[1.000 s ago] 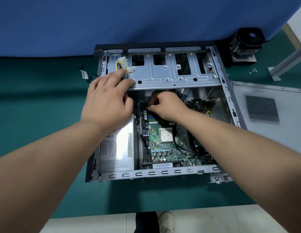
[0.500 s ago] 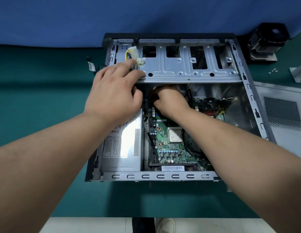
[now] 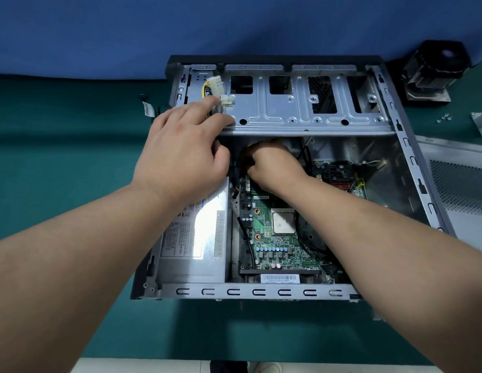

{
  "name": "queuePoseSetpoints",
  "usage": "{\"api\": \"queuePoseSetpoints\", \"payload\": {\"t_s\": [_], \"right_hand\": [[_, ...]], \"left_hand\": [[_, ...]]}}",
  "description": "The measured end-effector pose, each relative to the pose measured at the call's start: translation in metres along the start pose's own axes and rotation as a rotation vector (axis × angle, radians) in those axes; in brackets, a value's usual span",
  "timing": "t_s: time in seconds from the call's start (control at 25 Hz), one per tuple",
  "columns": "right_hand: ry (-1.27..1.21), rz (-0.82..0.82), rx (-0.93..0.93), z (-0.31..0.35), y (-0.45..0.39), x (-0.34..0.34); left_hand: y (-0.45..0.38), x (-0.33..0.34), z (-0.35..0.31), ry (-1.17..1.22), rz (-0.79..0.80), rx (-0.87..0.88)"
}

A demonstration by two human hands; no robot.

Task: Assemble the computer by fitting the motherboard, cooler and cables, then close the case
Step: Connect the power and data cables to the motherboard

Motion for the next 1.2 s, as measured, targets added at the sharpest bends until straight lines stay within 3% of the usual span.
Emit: {"api": "queuePoseSetpoints", "payload": {"t_s": [0.48,0.84,1.04,1.2], "right_hand": [[-0.028,0.104,0.096,-0.001,-0.007,-0.004],[-0.019,0.196,-0.044,-0.009,0.035,-0.038],[-0.113,0.032,-0.115,0.004,0.079,-0.075],[-0.225,-0.166,-0.039,0.007,0.061,-0.105]], "left_hand": [[0.0,-0.001,-0.001,0.014,0.006,-0.005],[0.002,-0.004,0.001,0.081,0.01,-0.016],[0.001,-0.005,0.002,0.091,-0.037,-0.182],[0.001,-0.006,-0.001,0.098,-0.026,-0.159]]}}
Point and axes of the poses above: each hand's wrist, its own y-axis away from the middle knuckle, its own x-axis out of the palm, z = x × y, the point moved 2 cm from there along -y, towards the middle knuckle, and after that the axes turned 11 degrees about y, right-handed, at the moved point
